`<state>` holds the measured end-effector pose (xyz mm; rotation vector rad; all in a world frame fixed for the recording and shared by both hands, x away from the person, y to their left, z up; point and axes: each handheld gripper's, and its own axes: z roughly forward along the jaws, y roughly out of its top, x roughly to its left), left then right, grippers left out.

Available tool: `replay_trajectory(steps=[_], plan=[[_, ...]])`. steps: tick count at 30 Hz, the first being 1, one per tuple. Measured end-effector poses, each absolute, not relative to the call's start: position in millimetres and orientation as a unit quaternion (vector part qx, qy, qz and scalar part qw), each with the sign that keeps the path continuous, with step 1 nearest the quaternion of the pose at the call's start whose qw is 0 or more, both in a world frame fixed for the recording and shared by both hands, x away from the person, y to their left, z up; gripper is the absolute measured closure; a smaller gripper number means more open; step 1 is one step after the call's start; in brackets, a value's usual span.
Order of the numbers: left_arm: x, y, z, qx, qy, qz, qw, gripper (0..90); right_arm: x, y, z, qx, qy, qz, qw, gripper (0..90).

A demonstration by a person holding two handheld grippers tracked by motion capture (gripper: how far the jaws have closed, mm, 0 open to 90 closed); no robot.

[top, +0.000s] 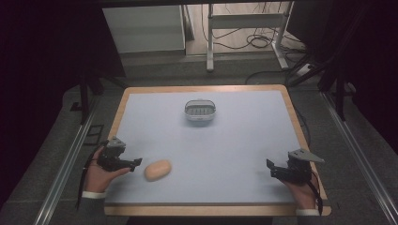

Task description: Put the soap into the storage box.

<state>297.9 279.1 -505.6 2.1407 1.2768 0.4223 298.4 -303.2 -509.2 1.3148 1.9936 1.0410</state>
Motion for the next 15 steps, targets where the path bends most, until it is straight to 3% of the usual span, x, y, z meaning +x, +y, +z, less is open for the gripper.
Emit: replay_trajectory(steps=[15], plan=[[302,267,-485,0.832,0.443,0.132,0.306,16.3,289,-313,-507,0.495,0.729,0.389,0.268,9.4]])
